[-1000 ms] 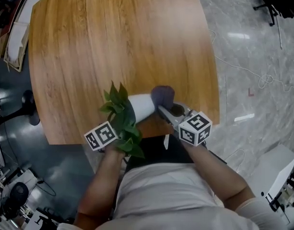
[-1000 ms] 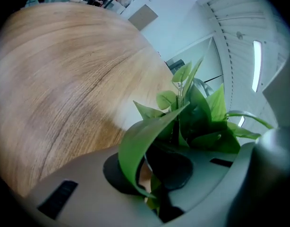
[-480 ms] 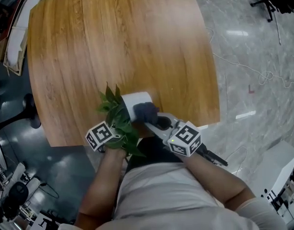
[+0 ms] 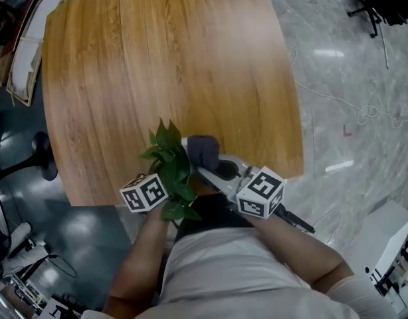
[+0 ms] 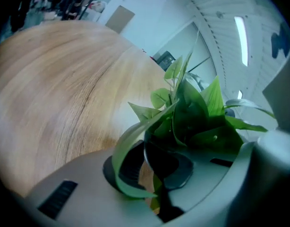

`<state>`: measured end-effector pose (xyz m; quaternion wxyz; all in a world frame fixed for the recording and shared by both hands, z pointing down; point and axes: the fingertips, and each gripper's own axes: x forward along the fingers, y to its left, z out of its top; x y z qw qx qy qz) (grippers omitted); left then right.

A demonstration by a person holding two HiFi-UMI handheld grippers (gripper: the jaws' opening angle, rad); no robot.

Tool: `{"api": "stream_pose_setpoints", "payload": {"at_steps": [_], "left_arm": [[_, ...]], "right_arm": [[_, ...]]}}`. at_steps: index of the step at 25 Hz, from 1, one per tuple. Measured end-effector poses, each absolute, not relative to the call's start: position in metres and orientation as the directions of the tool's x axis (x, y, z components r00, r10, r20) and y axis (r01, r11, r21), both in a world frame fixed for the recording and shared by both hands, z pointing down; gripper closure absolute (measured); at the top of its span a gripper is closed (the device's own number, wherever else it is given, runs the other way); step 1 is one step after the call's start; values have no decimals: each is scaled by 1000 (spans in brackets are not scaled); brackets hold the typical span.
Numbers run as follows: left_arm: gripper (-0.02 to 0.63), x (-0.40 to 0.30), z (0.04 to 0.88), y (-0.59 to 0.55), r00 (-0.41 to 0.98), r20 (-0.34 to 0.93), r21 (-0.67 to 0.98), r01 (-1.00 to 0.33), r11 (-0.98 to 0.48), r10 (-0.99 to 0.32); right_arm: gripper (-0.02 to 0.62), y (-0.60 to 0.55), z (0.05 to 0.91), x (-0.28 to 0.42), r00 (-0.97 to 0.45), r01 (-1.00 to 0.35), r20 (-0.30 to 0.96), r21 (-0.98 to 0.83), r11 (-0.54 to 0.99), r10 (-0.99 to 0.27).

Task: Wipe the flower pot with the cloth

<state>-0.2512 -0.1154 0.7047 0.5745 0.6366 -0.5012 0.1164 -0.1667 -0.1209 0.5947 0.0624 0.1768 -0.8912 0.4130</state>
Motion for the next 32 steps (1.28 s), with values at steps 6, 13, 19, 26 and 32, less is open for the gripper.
{"api": "stream_pose_setpoints", "payload": {"at_steps": [6,13,19,26,32], "left_arm": [[578,-255,690,-123,453,737,499,-865,-48,-502],[578,-244,683,-124,453,749,420,-889,-183,-484],[578,-241,680,-124,449,753,381,-893,-238,-481],[578,-233,676,-129,452,745,319,-887,-334,-491],[578,-238,678,-125,446,762,366,-895,-255,-470]], "right_arm": [[532,-131,662,-123,-868,-495,396,-715,493,-298],[532,-143,627,-141,-895,-446,350,-722,529,-277],[532,-144,613,-156,-920,-392,306,-720,573,-245],[532,-150,684,-127,-859,-511,453,-738,440,-238],[532,-141,596,-157,-934,-357,282,-780,515,-221]]}}
